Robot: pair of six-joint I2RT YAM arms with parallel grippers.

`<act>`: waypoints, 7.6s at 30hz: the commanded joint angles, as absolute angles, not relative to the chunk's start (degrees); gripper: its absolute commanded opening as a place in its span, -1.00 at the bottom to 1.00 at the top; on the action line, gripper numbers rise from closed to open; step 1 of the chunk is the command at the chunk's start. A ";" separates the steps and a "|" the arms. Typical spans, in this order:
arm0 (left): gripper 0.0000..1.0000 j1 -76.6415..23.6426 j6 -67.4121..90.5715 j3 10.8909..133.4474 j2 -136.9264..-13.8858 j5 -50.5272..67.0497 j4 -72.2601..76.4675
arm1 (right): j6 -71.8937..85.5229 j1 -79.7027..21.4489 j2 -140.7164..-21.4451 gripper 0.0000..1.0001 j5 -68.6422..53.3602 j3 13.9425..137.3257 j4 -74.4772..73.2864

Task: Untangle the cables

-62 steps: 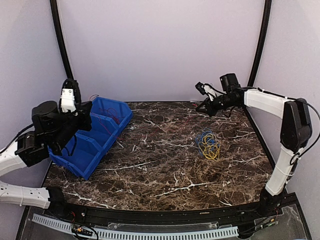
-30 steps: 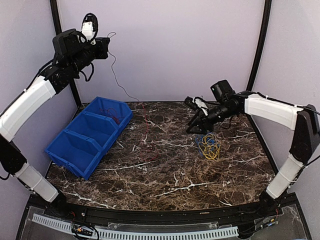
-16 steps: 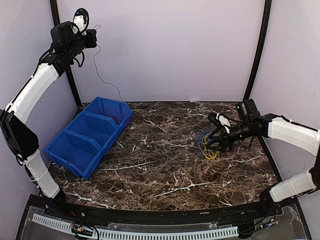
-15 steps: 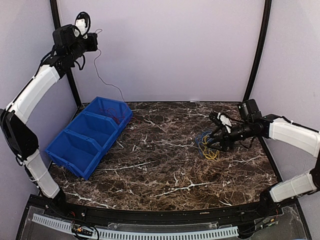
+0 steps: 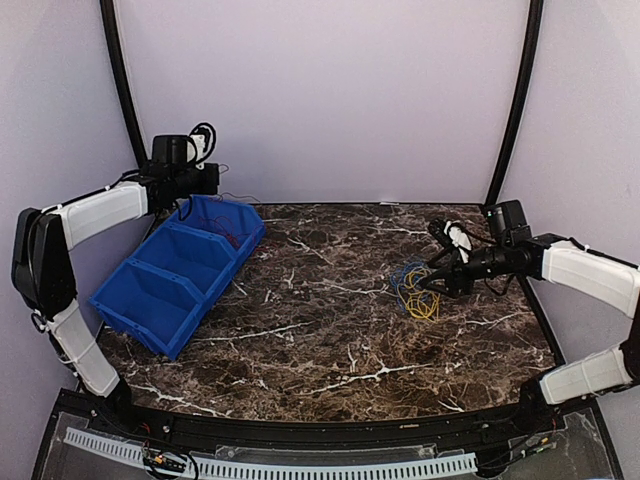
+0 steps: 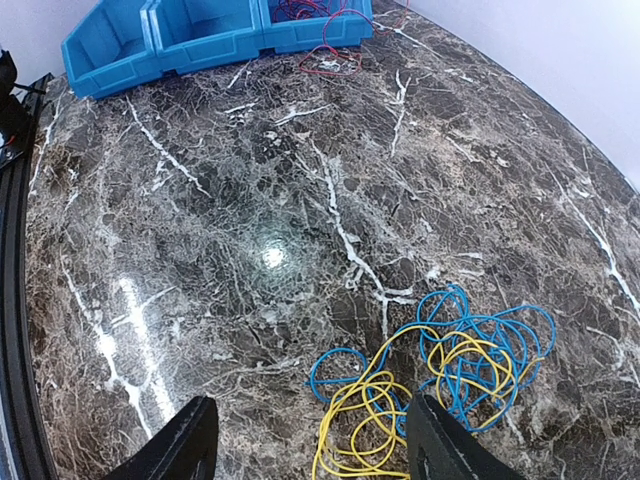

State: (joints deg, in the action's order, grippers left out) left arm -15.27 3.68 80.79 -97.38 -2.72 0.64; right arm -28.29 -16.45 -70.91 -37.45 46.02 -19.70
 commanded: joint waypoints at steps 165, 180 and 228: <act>-0.43 -14.32 1.06 91.64 -108.73 -17.52 -17.96 | -32.94 -15.02 -75.08 0.34 -32.92 46.36 -20.97; 0.10 -31.22 -1.24 84.58 -91.97 -8.25 -14.05 | -27.42 -5.36 -79.91 0.26 -31.64 57.63 -28.24; -0.82 -50.88 40.07 120.11 -150.98 15.23 16.87 | -27.95 -9.58 -95.23 0.22 -29.42 60.76 -26.30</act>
